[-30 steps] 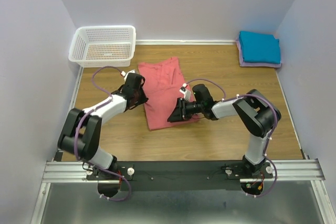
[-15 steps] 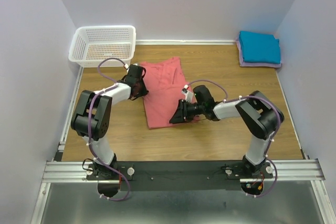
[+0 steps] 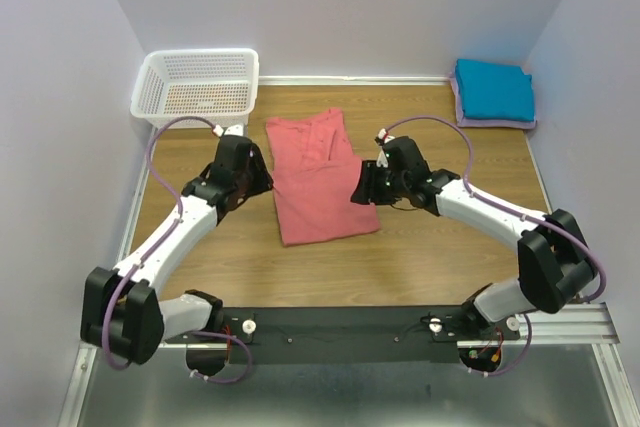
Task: Fold and stack the t-shirts
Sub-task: Fold the tshirt
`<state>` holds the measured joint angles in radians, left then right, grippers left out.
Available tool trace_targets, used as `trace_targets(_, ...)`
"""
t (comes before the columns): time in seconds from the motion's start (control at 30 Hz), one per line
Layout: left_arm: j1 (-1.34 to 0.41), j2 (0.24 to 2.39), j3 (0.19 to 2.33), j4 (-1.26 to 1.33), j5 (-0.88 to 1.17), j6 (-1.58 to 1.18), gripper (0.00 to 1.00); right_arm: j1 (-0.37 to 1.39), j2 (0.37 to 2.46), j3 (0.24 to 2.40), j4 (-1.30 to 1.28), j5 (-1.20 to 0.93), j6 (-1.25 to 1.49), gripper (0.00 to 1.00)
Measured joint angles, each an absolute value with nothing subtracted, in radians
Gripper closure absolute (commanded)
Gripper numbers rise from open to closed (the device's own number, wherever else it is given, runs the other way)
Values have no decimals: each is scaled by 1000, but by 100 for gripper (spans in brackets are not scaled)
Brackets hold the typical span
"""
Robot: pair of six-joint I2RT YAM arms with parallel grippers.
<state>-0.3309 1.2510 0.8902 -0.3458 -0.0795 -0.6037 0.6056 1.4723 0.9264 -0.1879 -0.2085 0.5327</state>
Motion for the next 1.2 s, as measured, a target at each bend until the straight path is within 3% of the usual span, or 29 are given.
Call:
trace_targets(0.33,-493,1043,735,-571,-104,-717,45,606,1513,929,-458,8,542,44)
trace_targets(0.87,-570,1044,682,-607,-150,-802,46,636,1638,941,-502,32,561,46)
trace_targets(1.2,-597,1099,682,-624,-166,-818,46,681,1679,977,-506,55,591,59)
